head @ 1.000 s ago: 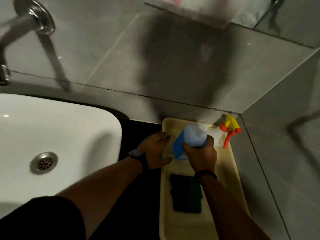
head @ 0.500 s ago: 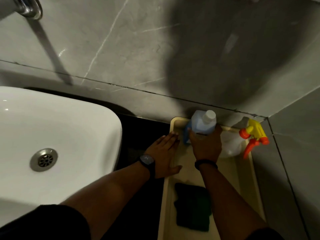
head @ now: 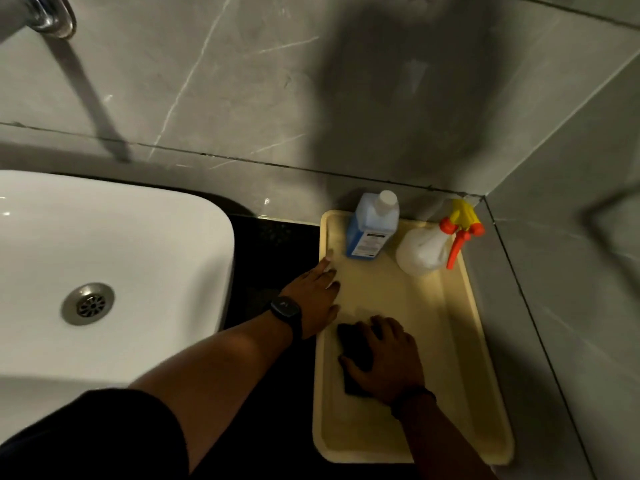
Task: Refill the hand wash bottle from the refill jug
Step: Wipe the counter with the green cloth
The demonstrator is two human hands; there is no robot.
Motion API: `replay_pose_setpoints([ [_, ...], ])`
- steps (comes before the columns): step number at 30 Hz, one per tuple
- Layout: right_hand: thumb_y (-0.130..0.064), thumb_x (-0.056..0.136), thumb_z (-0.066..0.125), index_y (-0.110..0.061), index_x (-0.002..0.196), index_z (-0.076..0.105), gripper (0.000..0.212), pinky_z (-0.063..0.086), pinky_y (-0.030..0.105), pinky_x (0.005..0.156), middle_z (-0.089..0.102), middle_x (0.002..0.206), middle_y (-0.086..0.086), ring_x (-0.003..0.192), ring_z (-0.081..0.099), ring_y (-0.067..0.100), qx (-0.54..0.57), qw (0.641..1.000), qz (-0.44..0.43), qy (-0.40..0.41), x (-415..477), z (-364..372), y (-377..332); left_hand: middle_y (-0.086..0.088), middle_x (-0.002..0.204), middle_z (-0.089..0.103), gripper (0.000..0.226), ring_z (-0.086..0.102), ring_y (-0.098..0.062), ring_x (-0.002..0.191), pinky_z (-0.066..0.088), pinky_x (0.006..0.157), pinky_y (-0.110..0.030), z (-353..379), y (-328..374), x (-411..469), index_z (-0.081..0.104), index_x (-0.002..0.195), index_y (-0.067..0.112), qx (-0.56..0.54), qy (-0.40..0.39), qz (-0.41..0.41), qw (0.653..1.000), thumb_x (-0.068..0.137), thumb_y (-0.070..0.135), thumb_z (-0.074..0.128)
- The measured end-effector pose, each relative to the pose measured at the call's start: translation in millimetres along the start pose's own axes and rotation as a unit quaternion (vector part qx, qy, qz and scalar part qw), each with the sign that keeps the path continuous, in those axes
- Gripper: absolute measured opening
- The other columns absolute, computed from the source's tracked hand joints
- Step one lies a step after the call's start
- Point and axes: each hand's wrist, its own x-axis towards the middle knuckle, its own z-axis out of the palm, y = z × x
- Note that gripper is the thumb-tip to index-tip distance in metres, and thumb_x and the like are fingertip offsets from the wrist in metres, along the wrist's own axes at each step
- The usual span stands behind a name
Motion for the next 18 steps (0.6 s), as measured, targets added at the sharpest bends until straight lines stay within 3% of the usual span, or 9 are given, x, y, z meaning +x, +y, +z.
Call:
replay_pose_setpoints([
  [4,-0.051,0.077,0.047,-0.028,0.122,0.051,0.051,0.045,0.043,0.077,0.055,0.116,0.008,0.106,0.047,0.034,0.004,0.998,0.058,0.02,-5,8,-23,-0.015,0.15,0.028,0.057,-0.001,-0.031,0.143,0.014,0.116,-0.043,4,10,-26,0.034,0.139,0.008,-0.001,-0.01,0.026,1.0,0.093,0.042,0.039],
  [8,-0.042,0.082,0.052,-0.028,0.122,0.053,0.042,0.044,0.04,0.079,0.054,0.117,0.009,0.105,0.045,0.034,0.023,0.993,0.117,0.022,-15,0,-42,-0.011,0.149,0.031,0.058,0.017,-0.027,0.141,0.023,0.113,-0.039,-11,22,-73,0.037,0.139,0.014,-0.091,-0.004,0.009,0.996,0.09,0.044,0.046],
  [12,-0.032,0.078,0.062,-0.015,0.116,0.058,0.042,0.04,0.041,0.087,0.057,0.115,0.014,0.106,0.048,0.037,0.084,0.981,0.142,0.097,-38,-30,-74,-0.008,0.13,0.052,0.046,0.046,-0.027,0.118,0.04,0.098,-0.036,-34,21,-145,0.053,0.127,0.017,-0.151,0.084,0.02,0.985,0.089,0.043,0.051],
  [15,-0.025,0.075,0.067,-0.011,0.116,0.06,0.044,0.037,0.039,0.09,0.06,0.113,0.018,0.106,0.051,0.038,0.115,0.972,0.135,0.156,-67,-46,-122,-0.009,0.114,0.061,0.036,0.057,-0.026,0.101,0.042,0.085,-0.03,-46,13,-214,0.062,0.115,0.015,-0.19,0.147,0.023,0.97,0.087,0.037,0.056],
  [18,-0.019,0.072,0.072,-0.005,0.117,0.061,0.048,0.038,0.038,0.091,0.06,0.111,0.023,0.105,0.051,0.041,0.158,0.967,0.105,0.173,-105,-38,-185,-0.008,0.095,0.069,0.024,0.064,-0.027,0.085,0.049,0.074,-0.032,-41,0,-289,0.07,0.1,0.015,-0.218,0.191,0.015,0.957,0.086,0.032,0.059],
])
